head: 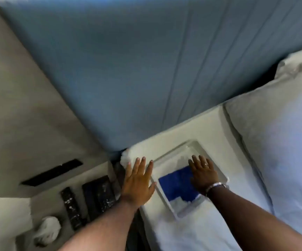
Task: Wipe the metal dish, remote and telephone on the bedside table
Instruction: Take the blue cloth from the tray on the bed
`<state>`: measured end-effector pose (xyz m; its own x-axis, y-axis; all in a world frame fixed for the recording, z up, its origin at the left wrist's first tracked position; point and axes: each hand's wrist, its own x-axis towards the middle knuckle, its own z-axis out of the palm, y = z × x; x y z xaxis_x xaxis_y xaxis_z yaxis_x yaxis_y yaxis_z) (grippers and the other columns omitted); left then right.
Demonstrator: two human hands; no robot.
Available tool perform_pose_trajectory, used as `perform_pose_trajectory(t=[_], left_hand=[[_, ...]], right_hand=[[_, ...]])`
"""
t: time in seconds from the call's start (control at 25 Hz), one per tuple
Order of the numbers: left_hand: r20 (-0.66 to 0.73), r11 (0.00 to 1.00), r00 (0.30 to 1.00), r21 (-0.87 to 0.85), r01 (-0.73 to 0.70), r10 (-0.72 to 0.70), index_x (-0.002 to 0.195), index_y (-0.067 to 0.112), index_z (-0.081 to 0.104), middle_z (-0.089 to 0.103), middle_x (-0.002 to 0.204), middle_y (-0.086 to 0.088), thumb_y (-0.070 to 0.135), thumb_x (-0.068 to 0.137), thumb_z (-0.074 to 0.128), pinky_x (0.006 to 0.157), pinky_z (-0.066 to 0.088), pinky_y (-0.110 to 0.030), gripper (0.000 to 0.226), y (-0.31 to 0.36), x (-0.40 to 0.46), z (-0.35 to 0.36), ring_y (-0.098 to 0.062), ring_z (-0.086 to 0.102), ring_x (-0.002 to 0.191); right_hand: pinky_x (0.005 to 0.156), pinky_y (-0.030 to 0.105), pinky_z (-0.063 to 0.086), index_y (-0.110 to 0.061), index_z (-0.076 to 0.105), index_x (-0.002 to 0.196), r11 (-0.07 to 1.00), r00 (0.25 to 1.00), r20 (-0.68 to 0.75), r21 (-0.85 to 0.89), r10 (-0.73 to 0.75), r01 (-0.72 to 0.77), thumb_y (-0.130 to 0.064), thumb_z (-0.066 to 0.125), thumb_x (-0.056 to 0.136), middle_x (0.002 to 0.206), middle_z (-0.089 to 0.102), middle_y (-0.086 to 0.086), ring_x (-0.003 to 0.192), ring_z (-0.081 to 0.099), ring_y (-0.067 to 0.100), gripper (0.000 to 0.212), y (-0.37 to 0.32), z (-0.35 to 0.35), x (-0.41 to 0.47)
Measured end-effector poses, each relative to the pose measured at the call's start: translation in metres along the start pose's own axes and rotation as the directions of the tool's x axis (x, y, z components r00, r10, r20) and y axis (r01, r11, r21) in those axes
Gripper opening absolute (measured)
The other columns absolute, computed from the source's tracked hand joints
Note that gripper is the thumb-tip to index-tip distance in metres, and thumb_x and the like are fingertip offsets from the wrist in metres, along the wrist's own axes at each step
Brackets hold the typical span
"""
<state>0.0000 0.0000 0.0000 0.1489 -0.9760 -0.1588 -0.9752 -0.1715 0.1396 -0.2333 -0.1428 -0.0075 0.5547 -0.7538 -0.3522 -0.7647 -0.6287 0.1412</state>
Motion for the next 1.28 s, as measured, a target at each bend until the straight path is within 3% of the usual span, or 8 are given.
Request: perform_pose_trajectory(t=[0.2,0.44,0.56,0.68,0.84,1.08,1.2,1.28], left_hand=[[0.202,0.978,0.959,-0.105,-0.181,0.199,0.129,0.02,0.051,0.054,0.137,-0.002,0.043,0.094,0.049,0.116,0.021,-0.041,0.041,0.07,0.081,0.071,-0.025,0.044,0.133],[0.28,0.968,0.953,-0.246,-0.042,0.113,0.131,0.022,0.051,0.053,0.132,-0.003,0.052,0.084,0.063,0.1,0.039,-0.044,0.057,0.108,0.122,0.105,-0.027,0.048,0.122],[0.412,0.918,0.898,-0.395,0.026,0.152,0.111,0.027,0.062,0.06,0.12,0.001,0.047,0.078,0.067,0.089,0.049,-0.039,0.039,0.094,0.125,0.088,-0.025,0.057,0.109],[0.543,0.62,0.782,-0.737,0.269,0.306,0.09,0.025,0.063,0.07,0.089,0.004,0.033,0.074,0.075,0.068,0.053,-0.029,0.021,0.055,0.124,0.049,-0.019,0.069,0.084],[0.508,0.083,0.809,-0.857,0.508,0.297,0.1,0.018,0.069,0.075,0.094,0.003,0.018,0.062,0.086,0.077,0.056,-0.027,0.042,-0.051,0.074,-0.005,-0.014,0.071,0.089],[0.637,-0.569,0.756,-0.681,0.461,-0.15,0.121,0.012,0.062,0.069,0.106,-0.011,-0.003,0.081,0.068,0.068,0.059,-0.029,0.044,-0.251,-0.109,0.039,-0.019,0.072,0.08],[0.747,-0.543,0.487,-0.664,0.515,-0.452,0.109,0.018,0.063,0.066,0.075,-0.004,-0.003,0.088,0.065,0.047,0.045,-0.019,0.03,-0.338,-0.21,0.094,-0.013,0.058,0.053],[0.699,-0.367,0.35,-0.657,0.658,-0.624,0.08,0.015,0.064,0.062,0.061,-0.002,0.006,0.084,0.075,0.05,0.043,-0.022,0.014,-0.383,-0.253,0.143,-0.02,0.056,0.06]], right_hand=[[0.112,0.047,0.021,-0.02,0.012,0.15,0.995,0.964,0.251,-0.022,-0.09,0.099,-0.03,0.046,0.086,0.159,0.017,0.001,0.144,0.015,0.029,0.073,0.045,0.073,0.036],[0.085,0.037,0.044,-0.022,0.063,0.106,0.995,0.962,0.273,-0.096,0.006,0.021,-0.034,0.065,0.071,0.113,0.055,0.008,0.105,0.052,0.031,0.038,0.061,0.054,0.055],[0.061,0.027,0.045,-0.02,0.06,0.08,0.894,0.936,0.351,0.42,0.0,-0.157,-0.03,0.066,0.067,0.082,0.058,0.003,0.079,0.058,0.025,0.018,0.061,0.017,0.031],[0.05,0.026,0.048,-0.011,0.064,0.077,0.304,0.932,0.347,0.881,0.105,-0.362,-0.012,0.063,0.074,0.068,0.067,0.01,0.062,0.064,0.02,0.003,0.044,-0.027,0.008],[0.06,0.035,0.056,-0.004,0.07,0.089,-0.274,0.913,0.401,0.889,0.082,-0.366,-0.016,0.072,0.08,0.085,0.071,0.023,0.073,0.069,0.032,0.015,-0.031,-0.079,-0.015],[0.051,0.034,0.057,-0.007,0.068,0.097,-0.344,0.876,0.468,0.809,-0.117,-0.478,-0.016,0.064,0.087,0.081,0.076,0.012,0.069,0.072,0.026,0.014,-0.268,-0.101,-0.004],[0.056,0.049,0.06,-0.013,0.064,0.099,-0.237,0.833,0.534,0.799,-0.144,-0.553,-0.015,0.061,0.091,0.083,0.076,0.011,0.07,0.073,0.03,0.009,-0.371,-0.08,-0.001],[0.061,0.056,0.059,-0.017,0.061,0.099,-0.132,0.827,0.548,0.817,-0.13,-0.562,-0.014,0.061,0.091,0.092,0.073,0.013,0.074,0.072,0.034,0.009,-0.418,-0.057,0.002]])
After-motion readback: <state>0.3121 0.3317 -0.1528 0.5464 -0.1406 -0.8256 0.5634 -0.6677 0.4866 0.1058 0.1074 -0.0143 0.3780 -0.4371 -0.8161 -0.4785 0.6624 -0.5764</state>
